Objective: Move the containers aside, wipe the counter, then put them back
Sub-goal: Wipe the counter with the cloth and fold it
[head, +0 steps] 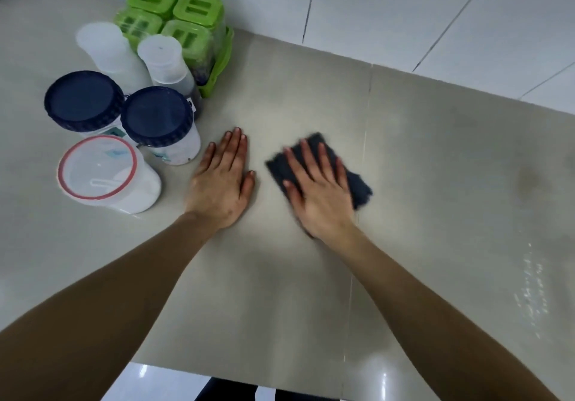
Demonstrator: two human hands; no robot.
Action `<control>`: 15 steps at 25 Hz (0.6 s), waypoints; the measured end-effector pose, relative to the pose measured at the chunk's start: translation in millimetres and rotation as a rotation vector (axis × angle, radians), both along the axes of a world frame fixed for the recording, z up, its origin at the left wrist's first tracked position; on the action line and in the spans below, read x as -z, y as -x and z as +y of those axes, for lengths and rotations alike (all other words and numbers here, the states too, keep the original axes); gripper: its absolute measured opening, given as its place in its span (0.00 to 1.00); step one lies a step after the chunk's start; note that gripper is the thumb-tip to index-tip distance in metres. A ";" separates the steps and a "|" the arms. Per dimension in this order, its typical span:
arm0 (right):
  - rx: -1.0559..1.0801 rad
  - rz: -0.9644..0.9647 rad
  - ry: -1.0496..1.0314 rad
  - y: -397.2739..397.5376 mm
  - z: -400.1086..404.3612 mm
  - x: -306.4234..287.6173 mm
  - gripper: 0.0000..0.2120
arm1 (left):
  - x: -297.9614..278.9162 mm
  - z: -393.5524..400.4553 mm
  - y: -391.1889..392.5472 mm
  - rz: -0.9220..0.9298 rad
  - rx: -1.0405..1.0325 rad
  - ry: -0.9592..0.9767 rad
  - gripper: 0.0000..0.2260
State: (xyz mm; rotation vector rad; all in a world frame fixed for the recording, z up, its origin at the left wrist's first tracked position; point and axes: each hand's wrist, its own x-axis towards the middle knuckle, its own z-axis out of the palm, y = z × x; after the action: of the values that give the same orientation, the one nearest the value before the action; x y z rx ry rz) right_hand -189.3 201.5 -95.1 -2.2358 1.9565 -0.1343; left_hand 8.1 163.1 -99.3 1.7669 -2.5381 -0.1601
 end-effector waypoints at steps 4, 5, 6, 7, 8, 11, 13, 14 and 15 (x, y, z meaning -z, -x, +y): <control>0.393 0.089 -0.024 93.0 -5.0 -0.7 0.28 | 1.5 -0.7 0.4 -0.006 -0.010 -0.004 0.29; 0.498 0.076 -0.052 100.1 -26.6 -2.0 0.28 | 1.3 -1.5 0.1 -0.001 -0.008 -0.004 0.29; 0.577 0.045 -0.068 97.1 -49.9 -2.6 0.28 | 1.2 -1.8 0.0 0.000 -0.007 -0.005 0.29; 0.611 0.019 -0.079 84.0 -69.9 -3.6 0.28 | 0.9 -1.7 0.1 0.000 -0.008 -0.010 0.29; 0.599 0.005 -0.081 63.4 -84.1 -1.9 0.28 | 1.1 -1.2 0.0 0.000 -0.007 -0.014 0.29; 0.372 -0.006 -0.045 -14.4 -71.0 5.0 0.28 | 1.1 -2.4 -1.6 0.003 0.000 -0.018 0.29; 0.248 -0.010 -0.010 -45.3 -14.7 1.8 0.28 | 0.9 -3.6 -1.7 0.002 0.006 -0.023 0.29; 0.215 -0.018 -0.016 -48.6 21.2 -0.5 0.28 | 1.2 -3.3 -1.5 0.003 0.005 -0.026 0.30; 0.205 -0.027 -0.026 -43.7 57.3 -2.4 0.27 | 1.3 -2.9 -1.6 0.008 0.000 -0.031 0.30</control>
State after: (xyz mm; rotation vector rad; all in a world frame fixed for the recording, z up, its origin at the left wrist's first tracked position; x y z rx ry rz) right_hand -145.6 258.7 -92.7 -2.0021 2.1557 -0.1627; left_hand 9.7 160.2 -100.6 1.7725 -2.5440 -0.2067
